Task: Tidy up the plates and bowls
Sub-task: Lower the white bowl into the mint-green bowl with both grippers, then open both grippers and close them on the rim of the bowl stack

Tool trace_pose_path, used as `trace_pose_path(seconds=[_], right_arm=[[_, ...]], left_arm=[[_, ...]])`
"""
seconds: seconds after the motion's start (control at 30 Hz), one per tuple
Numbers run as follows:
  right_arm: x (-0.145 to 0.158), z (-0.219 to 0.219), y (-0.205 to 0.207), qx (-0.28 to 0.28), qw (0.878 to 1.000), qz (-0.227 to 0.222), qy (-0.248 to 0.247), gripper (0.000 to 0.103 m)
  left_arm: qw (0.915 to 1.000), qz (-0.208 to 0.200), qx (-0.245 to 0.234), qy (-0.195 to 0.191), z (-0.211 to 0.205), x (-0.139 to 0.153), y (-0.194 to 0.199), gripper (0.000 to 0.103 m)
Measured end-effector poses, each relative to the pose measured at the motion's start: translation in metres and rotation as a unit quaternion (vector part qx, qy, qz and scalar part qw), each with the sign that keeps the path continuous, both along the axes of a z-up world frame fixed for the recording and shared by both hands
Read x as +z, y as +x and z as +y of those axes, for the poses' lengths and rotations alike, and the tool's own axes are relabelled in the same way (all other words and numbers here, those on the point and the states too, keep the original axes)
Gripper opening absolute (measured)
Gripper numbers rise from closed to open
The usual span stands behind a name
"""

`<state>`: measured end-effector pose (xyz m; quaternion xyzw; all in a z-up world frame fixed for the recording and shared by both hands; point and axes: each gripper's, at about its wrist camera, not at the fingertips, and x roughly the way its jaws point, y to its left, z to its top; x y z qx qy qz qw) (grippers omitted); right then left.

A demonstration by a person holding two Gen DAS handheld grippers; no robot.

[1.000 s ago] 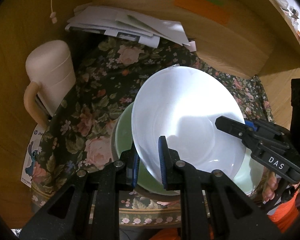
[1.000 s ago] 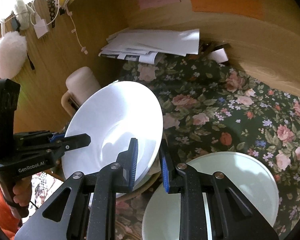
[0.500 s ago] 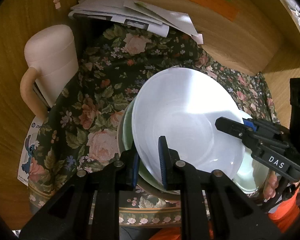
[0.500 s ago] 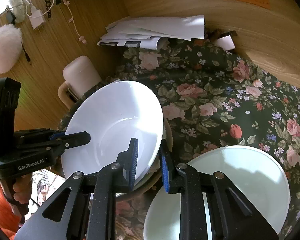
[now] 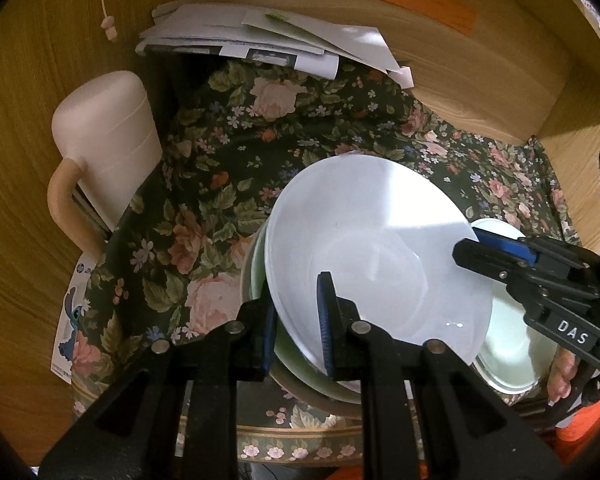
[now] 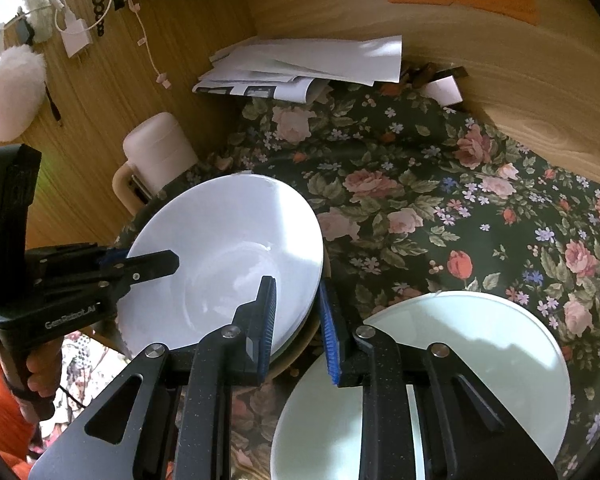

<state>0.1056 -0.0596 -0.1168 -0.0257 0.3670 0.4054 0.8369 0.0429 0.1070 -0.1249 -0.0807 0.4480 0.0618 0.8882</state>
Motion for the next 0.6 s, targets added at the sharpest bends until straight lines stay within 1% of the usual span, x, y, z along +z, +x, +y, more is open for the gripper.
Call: trace_pose_path(seconds=[0.03, 0.13, 0.2, 0.3, 0.37, 0.53, 0.6], right_arm=[[0.002, -0.002, 0.000, -0.001, 1.000, -0.003, 0.003, 0.022], [0.009, -0.006, -0.001, 0.001, 1.000, -0.009, 0.007, 0.023], [0.011, -0.006, -0.002, 0.001, 1.000, -0.013, 0.006, 0.027], [0.013, -0.009, -0.003, 0.001, 1.000, -0.018, 0.006, 0.033], [0.013, -0.011, -0.002, -0.001, 1.000, -0.019, 0.007, 0.036], [0.012, -0.014, 0.002, -0.005, 1.000, -0.013, 0.011, 0.046], [0.012, -0.015, 0.003, -0.005, 1.000, -0.012, 0.012, 0.047]], left_arm=[[1.0000, 0.000, 0.000, 0.001, 0.000, 0.000, 0.001, 0.018], [1.0000, 0.001, -0.006, 0.008, -0.003, 0.002, 0.003, 0.026], [0.9999, 0.001, -0.013, 0.009, -0.006, 0.004, 0.005, 0.035], [0.9999, -0.003, -0.011, 0.005, -0.007, 0.007, 0.008, 0.044], [1.0000, -0.002, -0.007, 0.000, -0.007, 0.008, 0.009, 0.045], [1.0000, 0.003, -0.009, -0.003, -0.006, 0.009, 0.011, 0.045], [0.9999, 0.003, -0.007, -0.009, -0.004, 0.011, 0.010, 0.045]])
